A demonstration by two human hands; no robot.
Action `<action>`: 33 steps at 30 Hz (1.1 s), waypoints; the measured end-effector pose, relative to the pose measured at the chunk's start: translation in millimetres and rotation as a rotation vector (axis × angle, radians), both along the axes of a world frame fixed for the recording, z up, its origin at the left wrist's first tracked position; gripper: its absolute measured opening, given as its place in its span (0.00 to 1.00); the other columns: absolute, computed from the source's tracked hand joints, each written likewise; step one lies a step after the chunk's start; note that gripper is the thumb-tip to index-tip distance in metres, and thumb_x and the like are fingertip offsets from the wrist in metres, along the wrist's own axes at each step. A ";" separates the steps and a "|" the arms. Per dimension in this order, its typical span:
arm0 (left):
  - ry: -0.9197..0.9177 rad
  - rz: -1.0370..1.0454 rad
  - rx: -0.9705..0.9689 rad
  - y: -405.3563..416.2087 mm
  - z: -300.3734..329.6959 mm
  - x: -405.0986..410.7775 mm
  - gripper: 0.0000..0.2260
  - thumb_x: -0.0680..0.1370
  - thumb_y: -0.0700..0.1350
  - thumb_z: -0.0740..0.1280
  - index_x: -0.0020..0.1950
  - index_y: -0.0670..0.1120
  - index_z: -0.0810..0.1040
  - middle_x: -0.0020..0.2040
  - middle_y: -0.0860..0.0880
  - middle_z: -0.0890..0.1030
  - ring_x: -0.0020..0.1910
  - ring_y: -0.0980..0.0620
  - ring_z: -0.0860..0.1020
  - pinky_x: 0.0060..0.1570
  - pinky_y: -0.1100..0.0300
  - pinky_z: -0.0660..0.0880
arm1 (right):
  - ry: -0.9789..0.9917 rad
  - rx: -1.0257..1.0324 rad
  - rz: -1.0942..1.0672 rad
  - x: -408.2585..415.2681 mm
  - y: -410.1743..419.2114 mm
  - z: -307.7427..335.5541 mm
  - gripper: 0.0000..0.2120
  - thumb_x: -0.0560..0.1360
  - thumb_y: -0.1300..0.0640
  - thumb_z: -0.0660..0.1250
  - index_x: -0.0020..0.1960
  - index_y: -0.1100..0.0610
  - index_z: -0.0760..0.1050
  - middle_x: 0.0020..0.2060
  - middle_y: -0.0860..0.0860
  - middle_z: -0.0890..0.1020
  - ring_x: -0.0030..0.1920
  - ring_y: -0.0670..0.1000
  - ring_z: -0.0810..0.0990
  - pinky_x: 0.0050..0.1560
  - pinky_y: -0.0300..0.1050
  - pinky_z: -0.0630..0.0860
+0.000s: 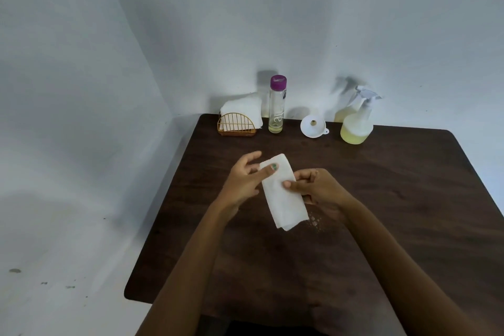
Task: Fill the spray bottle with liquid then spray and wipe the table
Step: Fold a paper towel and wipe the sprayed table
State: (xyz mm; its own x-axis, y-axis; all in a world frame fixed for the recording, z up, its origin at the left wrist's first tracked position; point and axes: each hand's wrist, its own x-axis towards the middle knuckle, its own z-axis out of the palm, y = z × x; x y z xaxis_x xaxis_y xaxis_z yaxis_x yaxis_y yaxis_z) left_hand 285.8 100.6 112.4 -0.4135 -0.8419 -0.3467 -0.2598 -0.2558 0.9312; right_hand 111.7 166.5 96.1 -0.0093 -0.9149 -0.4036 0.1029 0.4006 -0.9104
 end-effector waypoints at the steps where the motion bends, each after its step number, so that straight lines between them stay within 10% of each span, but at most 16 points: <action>1: 0.010 0.032 0.109 3.7 -5.9 0.7 0.25 0.74 0.53 0.71 0.69 0.51 0.69 0.58 0.53 0.78 0.58 0.52 0.78 0.59 0.47 0.76 | -0.051 -0.002 -0.057 1.5 0.6 -1.4 0.10 0.73 0.62 0.70 0.53 0.65 0.79 0.48 0.56 0.84 0.47 0.51 0.84 0.45 0.44 0.81; 5: 0.118 0.019 0.373 18.4 -24.3 2.4 0.15 0.74 0.49 0.72 0.58 0.45 0.78 0.52 0.47 0.85 0.50 0.49 0.83 0.52 0.50 0.80 | -0.142 -0.005 -0.164 5.0 1.9 -8.0 0.07 0.73 0.63 0.69 0.51 0.63 0.79 0.46 0.56 0.84 0.45 0.52 0.84 0.43 0.44 0.81; 10: 0.131 0.156 0.247 18.2 -29.5 -0.5 0.08 0.73 0.42 0.73 0.52 0.45 0.80 0.49 0.48 0.84 0.48 0.52 0.83 0.41 0.59 0.81 | -0.123 -0.026 -0.140 1.5 2.3 -13.2 0.08 0.72 0.66 0.70 0.51 0.62 0.80 0.47 0.56 0.85 0.49 0.53 0.84 0.50 0.48 0.82; 20: 0.161 0.191 0.239 13.1 -29.4 -3.4 0.09 0.76 0.34 0.66 0.47 0.47 0.83 0.53 0.46 0.84 0.54 0.50 0.81 0.52 0.55 0.80 | 0.186 -0.231 -0.164 2.4 -1.9 -18.1 0.12 0.75 0.73 0.62 0.37 0.63 0.78 0.46 0.56 0.84 0.47 0.47 0.84 0.39 0.37 0.81; 27: 0.189 0.248 0.426 12.0 -35.8 -5.7 0.11 0.78 0.50 0.65 0.57 0.45 0.79 0.55 0.45 0.82 0.55 0.47 0.80 0.48 0.53 0.79 | 0.348 -0.306 -0.193 6.7 -5.9 -22.4 0.14 0.74 0.75 0.61 0.36 0.61 0.78 0.46 0.54 0.83 0.48 0.46 0.82 0.39 0.34 0.80; 33: 0.163 0.262 0.370 12.9 -47.0 -6.7 0.12 0.75 0.40 0.71 0.57 0.41 0.80 0.54 0.44 0.83 0.54 0.47 0.82 0.47 0.54 0.81 | -0.085 -0.104 -0.315 14.2 -3.9 -21.5 0.09 0.78 0.63 0.61 0.57 0.57 0.75 0.52 0.55 0.82 0.52 0.53 0.82 0.46 0.46 0.80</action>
State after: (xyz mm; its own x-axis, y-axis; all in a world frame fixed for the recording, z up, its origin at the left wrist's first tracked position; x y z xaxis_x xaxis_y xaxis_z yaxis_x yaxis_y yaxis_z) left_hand 279.2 113.5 65.4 -0.2777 -0.7571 -0.5913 -0.0003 -0.6154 0.7882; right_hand 125.9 162.6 74.7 -0.2682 -0.9088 -0.3197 0.2838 0.2425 -0.9277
